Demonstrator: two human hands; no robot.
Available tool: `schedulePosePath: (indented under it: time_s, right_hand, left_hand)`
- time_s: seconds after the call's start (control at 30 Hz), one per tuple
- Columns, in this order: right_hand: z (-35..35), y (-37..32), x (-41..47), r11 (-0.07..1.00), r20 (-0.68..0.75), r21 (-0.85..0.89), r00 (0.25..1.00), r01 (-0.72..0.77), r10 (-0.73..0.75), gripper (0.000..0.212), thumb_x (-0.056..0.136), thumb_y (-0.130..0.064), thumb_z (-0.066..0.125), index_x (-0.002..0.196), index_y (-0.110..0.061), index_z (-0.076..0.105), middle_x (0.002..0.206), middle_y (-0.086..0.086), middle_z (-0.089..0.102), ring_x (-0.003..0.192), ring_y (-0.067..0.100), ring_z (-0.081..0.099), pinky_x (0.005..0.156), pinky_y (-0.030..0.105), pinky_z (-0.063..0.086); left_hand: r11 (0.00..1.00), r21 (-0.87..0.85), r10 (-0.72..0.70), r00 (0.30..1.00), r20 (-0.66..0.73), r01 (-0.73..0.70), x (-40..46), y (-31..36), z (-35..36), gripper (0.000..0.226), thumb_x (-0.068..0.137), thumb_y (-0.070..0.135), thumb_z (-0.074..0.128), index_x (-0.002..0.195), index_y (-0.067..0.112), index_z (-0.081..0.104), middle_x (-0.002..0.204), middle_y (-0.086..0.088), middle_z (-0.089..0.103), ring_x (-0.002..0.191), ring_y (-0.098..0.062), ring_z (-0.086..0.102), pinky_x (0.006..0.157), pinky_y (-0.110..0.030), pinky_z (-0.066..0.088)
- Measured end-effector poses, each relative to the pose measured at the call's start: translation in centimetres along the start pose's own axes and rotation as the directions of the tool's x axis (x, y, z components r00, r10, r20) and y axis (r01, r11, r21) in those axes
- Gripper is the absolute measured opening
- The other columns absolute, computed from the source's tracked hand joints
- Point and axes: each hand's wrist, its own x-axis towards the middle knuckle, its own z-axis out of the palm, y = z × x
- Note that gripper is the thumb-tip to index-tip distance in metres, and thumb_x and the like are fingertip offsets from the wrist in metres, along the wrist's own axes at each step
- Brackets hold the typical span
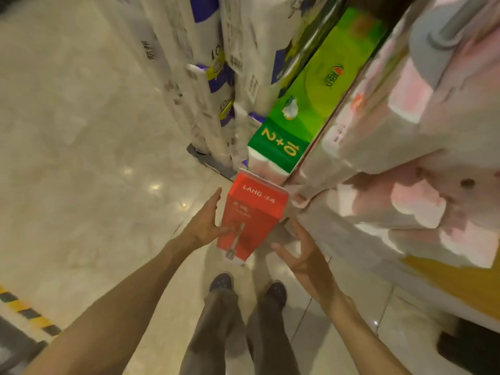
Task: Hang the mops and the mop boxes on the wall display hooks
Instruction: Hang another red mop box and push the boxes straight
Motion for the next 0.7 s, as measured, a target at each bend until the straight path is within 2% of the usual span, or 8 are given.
schedulePosePath:
  time_s: [0.03, 0.1, 0.17, 0.23, 0.33, 0.4, 0.53, 0.7]
  right_hand:
    - [0.3, 0.1, 0.4, 1.000, -0.005, 0.023, 1.000, -0.002, 0.002, 0.094, 0.082, -0.080, 0.068, 0.161, -0.052, 0.025, 0.163, -0.020, 0.041, 0.149, 0.006, 0.042, 0.121, 0.044, 0.040]
    - [0.8, 0.5, 1.3, 0.998, -0.021, 0.055, 0.999, -0.023, 0.024, 0.092, 0.084, -0.074, 0.070, 0.161, -0.050, 0.026, 0.164, -0.021, 0.038, 0.150, 0.006, 0.038, 0.119, 0.034, 0.038]
    - [1.4, 1.2, 1.9, 0.992, -0.045, 0.108, 0.997, -0.063, 0.068, 0.086, 0.086, -0.061, 0.074, 0.157, -0.049, 0.028, 0.156, -0.025, 0.040, 0.146, 0.003, 0.038, 0.111, 0.018, 0.038]
    - [1.9, 2.2, 2.4, 0.991, -0.067, 0.119, 0.995, -0.067, 0.075, 0.087, 0.083, -0.058, 0.076, 0.156, -0.049, 0.031, 0.150, -0.030, 0.041, 0.143, 0.000, 0.042, 0.114, 0.021, 0.039]
    - [2.4, 2.9, 3.2, 0.995, -0.024, 0.080, 0.998, -0.064, 0.066, 0.073, 0.089, -0.044, 0.078, 0.143, -0.059, 0.030, 0.139, -0.039, 0.040, 0.130, -0.020, 0.042, 0.099, -0.005, 0.031]
    - [2.5, 2.6, 3.9, 0.996, -0.008, 0.075, 0.999, -0.047, 0.047, 0.078, 0.091, -0.031, 0.079, 0.135, -0.063, 0.024, 0.130, -0.041, 0.037, 0.116, -0.031, 0.039, 0.085, -0.011, 0.029]
    - [3.0, 2.5, 6.0, 0.989, 0.025, 0.146, 0.999, 0.039, -0.043, 0.100, 0.088, -0.015, 0.084, 0.160, -0.040, 0.020, 0.151, -0.019, 0.044, 0.121, -0.033, 0.042, 0.091, -0.004, 0.040]
    - [4.4, 1.7, 9.0, 0.948, -0.037, 0.317, 0.999, -0.017, 0.030, 0.096, 0.081, -0.002, 0.087, 0.151, -0.039, 0.033, 0.141, -0.016, 0.054, 0.119, -0.020, 0.056, 0.086, 0.014, 0.058]
  left_hand:
    - [1.000, 0.012, 0.026, 0.999, 0.028, -0.027, 1.3, -0.4, 0.0, 0.125, 0.077, 0.048, 0.088, 0.166, 0.019, 0.005, 0.170, 0.009, 0.029, 0.151, -0.009, 0.034, 0.123, -0.038, 0.036]
    - [0.992, -0.043, 0.123, 0.984, 0.128, -0.118, 3.7, -0.4, 0.2, 0.111, 0.080, 0.008, 0.089, 0.158, 0.020, 0.010, 0.143, 0.044, 0.049, 0.127, 0.022, 0.047, 0.104, -0.012, 0.046]
    - [0.978, -0.111, 0.196, 0.960, 0.199, -0.177, 5.7, 0.5, 0.5, 0.103, 0.084, -0.023, 0.070, 0.158, 0.015, 0.010, 0.124, 0.039, 0.060, 0.108, 0.023, 0.059, 0.084, -0.005, 0.050]
    - [0.992, -0.036, 0.126, 0.968, 0.215, -0.121, 7.9, -0.2, 0.1, 0.092, 0.091, -0.019, 0.064, 0.162, 0.016, 0.017, 0.120, 0.019, 0.057, 0.103, 0.005, 0.066, 0.075, -0.013, 0.056]
    - [0.994, 0.053, 0.083, 0.964, 0.251, -0.099, 9.6, -1.7, -0.3, 0.109, 0.079, -0.001, 0.080, 0.164, 0.026, 0.018, 0.144, 0.002, 0.055, 0.136, -0.026, 0.054, 0.102, -0.040, 0.052]
    - [0.994, 0.049, 0.086, 0.965, 0.249, -0.101, 10.0, -2.4, -0.3, 0.106, 0.081, 0.003, 0.083, 0.164, 0.028, 0.021, 0.151, -0.002, 0.054, 0.140, -0.028, 0.050, 0.110, -0.050, 0.048]
    - [0.992, -0.021, 0.125, 0.968, 0.218, -0.123, 10.2, -3.0, -0.1, 0.105, 0.075, 0.029, 0.083, 0.163, 0.032, 0.026, 0.146, 0.003, 0.059, 0.135, -0.026, 0.055, 0.108, -0.051, 0.051]
    - [0.992, -0.029, 0.126, 0.971, 0.201, -0.123, 10.3, -3.6, 0.3, 0.101, 0.082, 0.014, 0.087, 0.162, 0.028, 0.028, 0.148, 0.004, 0.057, 0.134, -0.021, 0.052, 0.111, -0.046, 0.047]
